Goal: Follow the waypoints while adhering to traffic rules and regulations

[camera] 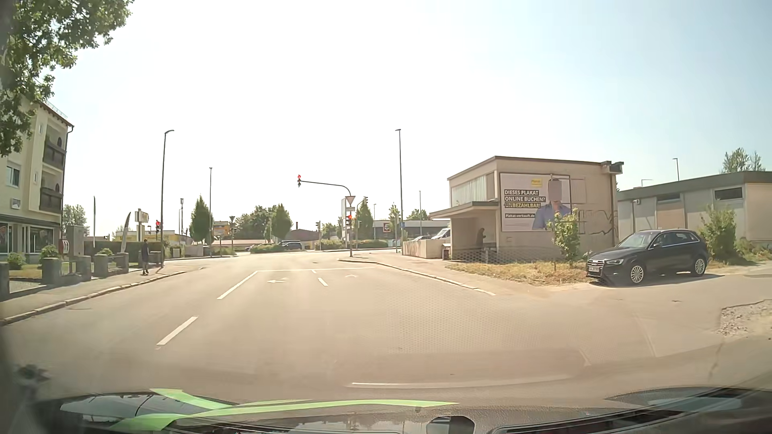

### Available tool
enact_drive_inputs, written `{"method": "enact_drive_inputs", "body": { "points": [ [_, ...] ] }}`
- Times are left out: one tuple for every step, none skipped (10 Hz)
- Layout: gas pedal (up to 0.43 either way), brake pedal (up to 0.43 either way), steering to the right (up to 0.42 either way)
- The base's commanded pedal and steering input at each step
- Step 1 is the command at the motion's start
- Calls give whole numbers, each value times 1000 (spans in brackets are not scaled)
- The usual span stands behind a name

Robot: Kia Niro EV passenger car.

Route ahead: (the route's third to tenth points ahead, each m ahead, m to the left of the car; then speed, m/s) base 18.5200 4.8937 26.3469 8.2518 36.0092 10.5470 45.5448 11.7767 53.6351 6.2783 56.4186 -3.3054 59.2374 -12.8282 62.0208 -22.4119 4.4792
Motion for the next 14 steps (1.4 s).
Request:
{"method": "enact_drive_inputs", "body": {
  "points": [
    [0,0,46],
    [0,0,41],
    [8,0,36],
    [20,0,34],
    [39,0,32],
    [39,0,30],
    [47,0,30],
    [47,0,26],
    [47,0,20],
    [59,0,17],
    [59,0,11],
    [59,0,1],
    [59,0,-12],
    [59,0,-22]
  ]
}}
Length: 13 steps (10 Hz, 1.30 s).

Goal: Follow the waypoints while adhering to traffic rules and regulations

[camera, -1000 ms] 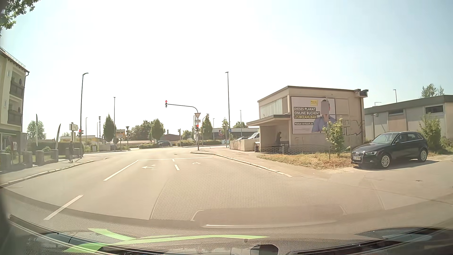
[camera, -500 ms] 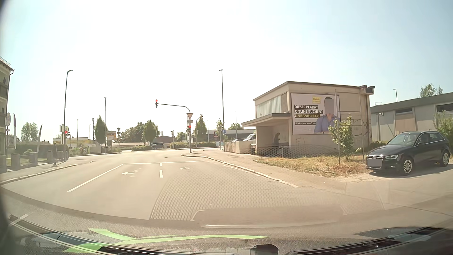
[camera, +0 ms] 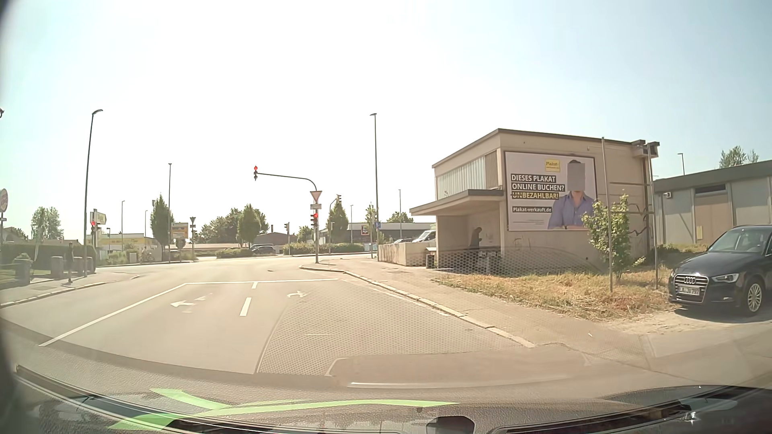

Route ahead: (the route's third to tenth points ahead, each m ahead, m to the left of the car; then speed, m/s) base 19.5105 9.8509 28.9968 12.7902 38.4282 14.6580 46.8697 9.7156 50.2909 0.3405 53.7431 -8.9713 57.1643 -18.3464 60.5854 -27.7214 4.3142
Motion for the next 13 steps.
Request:
{"method": "enact_drive_inputs", "body": {
  "points": [
    [59,0,-35],
    [59,0,-46],
    [59,0,-55],
    [59,0,-69],
    [59,0,-84],
    [59,0,-93],
    [59,0,-95],
    [39,0,-101],
    [39,0,-111],
    [39,0,-134],
    [39,0,-155],
    [39,0,-185],
    [28,0,-207]
  ]
}}
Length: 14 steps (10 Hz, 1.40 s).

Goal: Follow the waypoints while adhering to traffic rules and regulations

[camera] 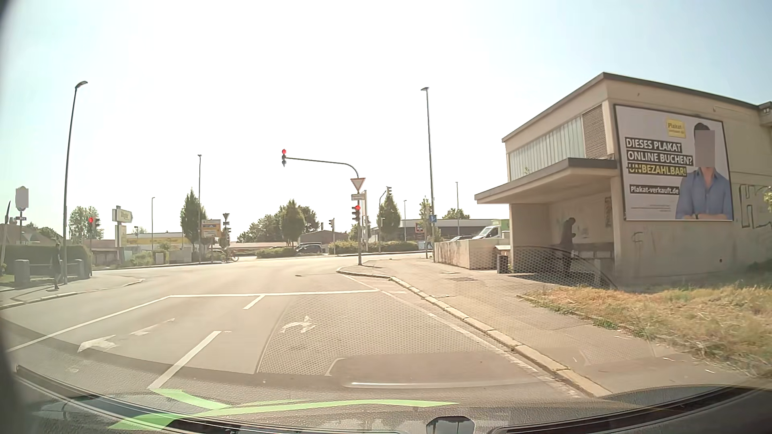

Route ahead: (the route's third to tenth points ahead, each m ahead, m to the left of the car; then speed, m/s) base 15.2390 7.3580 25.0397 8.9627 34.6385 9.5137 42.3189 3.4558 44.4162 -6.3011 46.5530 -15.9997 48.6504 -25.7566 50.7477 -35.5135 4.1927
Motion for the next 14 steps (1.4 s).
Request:
{"method": "enact_drive_inputs", "body": {
  "points": [
    [20,0,-218],
    [0,0,-219],
    [0,0,-210],
    [0,0,-190],
    [0,0,-178],
    [0,0,-161],
    [0,24,-137],
    [0,24,-120],
    [0,30,-100],
    [0,43,-87],
    [0,67,-79],
    [0,73,-69],
    [0,104,-59],
    [0,122,-54]
  ]
}}
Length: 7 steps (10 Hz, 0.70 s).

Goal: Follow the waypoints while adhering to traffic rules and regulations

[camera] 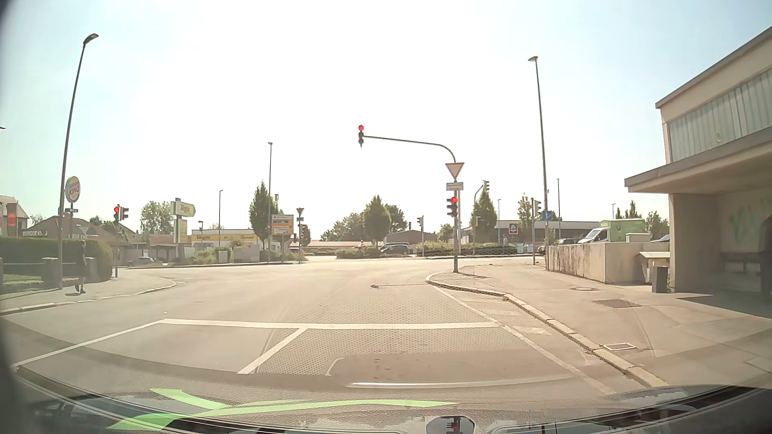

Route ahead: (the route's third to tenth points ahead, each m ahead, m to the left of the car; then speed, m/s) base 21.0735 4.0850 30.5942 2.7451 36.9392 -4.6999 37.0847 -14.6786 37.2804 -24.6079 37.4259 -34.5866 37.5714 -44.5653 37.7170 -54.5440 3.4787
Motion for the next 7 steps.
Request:
{"method": "enact_drive_inputs", "body": {
  "points": [
    [0,134,-44],
    [0,134,-33],
    [0,140,-28],
    [0,165,-25],
    [0,177,-25],
    [0,189,-26],
    [0,201,-28]
  ]
}}
